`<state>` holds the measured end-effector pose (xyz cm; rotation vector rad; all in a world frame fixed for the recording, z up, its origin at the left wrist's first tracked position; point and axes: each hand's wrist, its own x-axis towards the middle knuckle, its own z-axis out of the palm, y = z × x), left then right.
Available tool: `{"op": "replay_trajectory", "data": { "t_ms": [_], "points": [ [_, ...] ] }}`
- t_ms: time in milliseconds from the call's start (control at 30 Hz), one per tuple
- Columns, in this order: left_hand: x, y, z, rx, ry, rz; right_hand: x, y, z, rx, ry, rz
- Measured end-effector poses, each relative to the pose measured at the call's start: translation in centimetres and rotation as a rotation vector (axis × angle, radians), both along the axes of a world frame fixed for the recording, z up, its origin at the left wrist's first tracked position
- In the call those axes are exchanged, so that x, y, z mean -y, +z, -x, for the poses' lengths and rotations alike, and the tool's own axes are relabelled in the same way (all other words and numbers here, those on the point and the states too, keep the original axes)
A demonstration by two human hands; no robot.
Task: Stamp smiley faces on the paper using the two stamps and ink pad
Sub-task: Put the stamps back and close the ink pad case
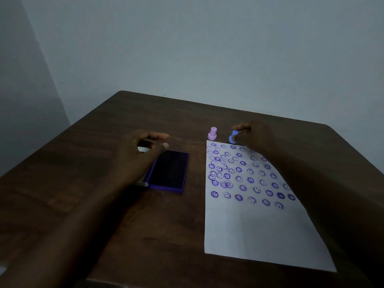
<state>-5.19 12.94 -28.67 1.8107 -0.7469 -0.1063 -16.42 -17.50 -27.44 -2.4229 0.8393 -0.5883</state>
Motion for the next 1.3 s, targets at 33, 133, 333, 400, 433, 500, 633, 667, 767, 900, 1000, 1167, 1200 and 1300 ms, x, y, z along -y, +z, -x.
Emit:
{"op": "replay_trajectory", "data": {
  "t_ms": [33,133,333,400,433,500,633,667,767,900,1000,1167,1200,1300],
  "points": [
    [0.0,0.0,0.0,0.002,0.001,-0.001,0.0,-0.1,0.0,-0.009,0.000,0.004],
    [0.0,0.0,0.0,0.001,0.007,-0.002,0.0,-0.4,0.1,0.001,0.012,0.007],
    [0.0,-0.1,-0.3,-0.011,0.030,-0.016,0.1,-0.8,-0.1,-0.032,0.004,0.017],
    [-0.1,-0.3,-0.6,-0.022,0.056,-0.032,0.0,-0.8,-0.1,-0.045,0.006,0.015],
    [-0.1,-0.4,-0.8,-0.022,0.070,-0.043,-0.1,-0.7,-0.1,-0.051,0.009,0.017],
    [-0.1,-0.5,-1.0,-0.014,0.091,-0.059,-0.1,-0.7,0.0,-0.066,-0.006,0.006],
    [-0.2,-0.9,-1.5,0.015,0.130,-0.102,-1.6,-0.2,0.3,-0.024,-0.047,0.129],
    [-0.2,-1.0,-1.6,0.020,0.136,-0.123,-2.6,0.1,0.3,0.005,-0.007,0.148],
    [-0.3,-1.3,-2.0,0.034,0.148,-0.174,-7.1,1.3,1.1,0.011,0.208,0.107],
    [-0.3,-1.5,-2.1,0.042,0.174,-0.200,-13.0,1.9,1.9,-0.193,0.408,0.012],
    [-0.4,-1.7,-2.4,0.061,0.203,-0.245,-15.2,0.8,1.5,-0.245,0.488,0.058],
    [-1.3,-1.6,-2.7,0.082,0.298,-0.384,-15.9,-0.9,0.8,-0.318,0.479,0.125],
    [-1.5,-1.5,-2.7,0.079,0.310,-0.408,-15.8,-1.1,0.7,-0.327,0.477,0.126],
    [-1.6,-1.3,-2.5,0.077,0.336,-0.440,-15.6,-1.5,0.4,-0.336,0.464,0.094]
  ]
}}
